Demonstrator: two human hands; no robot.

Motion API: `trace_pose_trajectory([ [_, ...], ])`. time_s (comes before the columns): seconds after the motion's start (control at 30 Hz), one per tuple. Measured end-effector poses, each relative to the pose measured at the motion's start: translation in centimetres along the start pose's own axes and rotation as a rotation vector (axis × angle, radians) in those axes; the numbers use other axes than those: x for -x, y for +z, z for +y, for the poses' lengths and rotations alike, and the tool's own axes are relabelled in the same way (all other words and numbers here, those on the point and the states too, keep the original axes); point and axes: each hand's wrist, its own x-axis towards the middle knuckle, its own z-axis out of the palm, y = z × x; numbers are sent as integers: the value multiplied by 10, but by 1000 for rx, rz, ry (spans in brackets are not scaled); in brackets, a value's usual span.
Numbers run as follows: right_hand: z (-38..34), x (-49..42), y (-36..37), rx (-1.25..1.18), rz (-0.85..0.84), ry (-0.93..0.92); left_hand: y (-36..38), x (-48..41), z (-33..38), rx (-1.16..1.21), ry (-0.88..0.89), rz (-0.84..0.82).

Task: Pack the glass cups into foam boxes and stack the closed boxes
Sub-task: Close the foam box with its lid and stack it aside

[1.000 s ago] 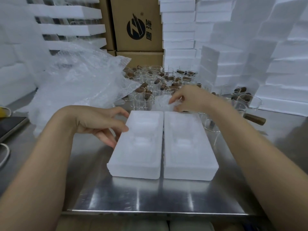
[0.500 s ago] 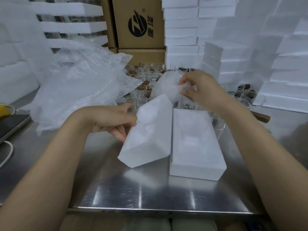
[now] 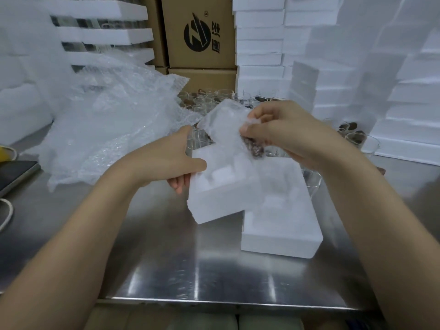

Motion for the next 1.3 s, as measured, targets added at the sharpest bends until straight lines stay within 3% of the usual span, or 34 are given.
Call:
trace_pose_trajectory([
  [0.13, -3, 1, 22, 4, 21, -59, -5, 6, 4, -71, 27, 61],
  [0.23, -1, 3, 38, 169, 32, -89, -9, 9, 3, -148, 1, 78],
  [0.4, 9, 2, 56, 394, 2, -86, -4, 5, -1, -236, -48, -18],
  [0.7, 9, 9, 88, 788, -58, -218, -11, 5, -8, -113, -27, -139],
  [0.77, 10, 8, 86, 777, -79, -231, -15, 2, -11, -91, -20, -100],
  [0.93, 10, 0, 48, 459, -60, -191, -14, -12, -14, -12, 18, 297],
  [1.2, 24, -11, 46, 530, -217, -192, -2, -21, -17, 99, -13, 210],
  [1.3, 22, -6, 41, 500, -215, -196, -3, -23, -22, 111, 17, 264],
])
